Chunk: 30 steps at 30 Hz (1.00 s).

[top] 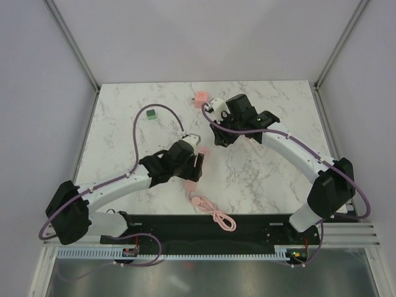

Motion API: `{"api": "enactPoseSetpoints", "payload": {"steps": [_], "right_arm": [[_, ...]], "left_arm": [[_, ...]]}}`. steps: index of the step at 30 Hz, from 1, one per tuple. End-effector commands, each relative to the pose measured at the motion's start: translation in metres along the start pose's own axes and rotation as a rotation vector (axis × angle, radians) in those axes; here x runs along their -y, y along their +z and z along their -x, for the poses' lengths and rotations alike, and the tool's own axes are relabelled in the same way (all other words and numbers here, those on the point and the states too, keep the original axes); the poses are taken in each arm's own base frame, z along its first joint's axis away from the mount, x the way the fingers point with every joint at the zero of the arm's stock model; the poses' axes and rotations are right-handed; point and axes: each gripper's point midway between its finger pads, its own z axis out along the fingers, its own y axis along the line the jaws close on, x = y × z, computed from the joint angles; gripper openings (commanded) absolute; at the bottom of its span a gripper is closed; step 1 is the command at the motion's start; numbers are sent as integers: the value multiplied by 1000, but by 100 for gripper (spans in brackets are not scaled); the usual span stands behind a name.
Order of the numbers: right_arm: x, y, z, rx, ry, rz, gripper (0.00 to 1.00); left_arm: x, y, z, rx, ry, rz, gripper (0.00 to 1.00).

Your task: Insert the plug

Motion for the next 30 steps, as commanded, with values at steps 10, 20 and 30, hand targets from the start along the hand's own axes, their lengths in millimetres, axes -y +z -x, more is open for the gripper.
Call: {"api": "enactPoseSetpoints", "payload": {"steps": [10,20,30], "right_arm": [[-23,39,-8,-76,-240,151,0],[-31,68,-27,-128,-352,149,0],[-20,75,-21,-136,-376,101,0]], "left_arm": [[-91,-60,46,50,-628,-201,86],[-121,-38,28,-46,-665,-163,92],[-124,-43,29,-14,-642,-143,91]]}}
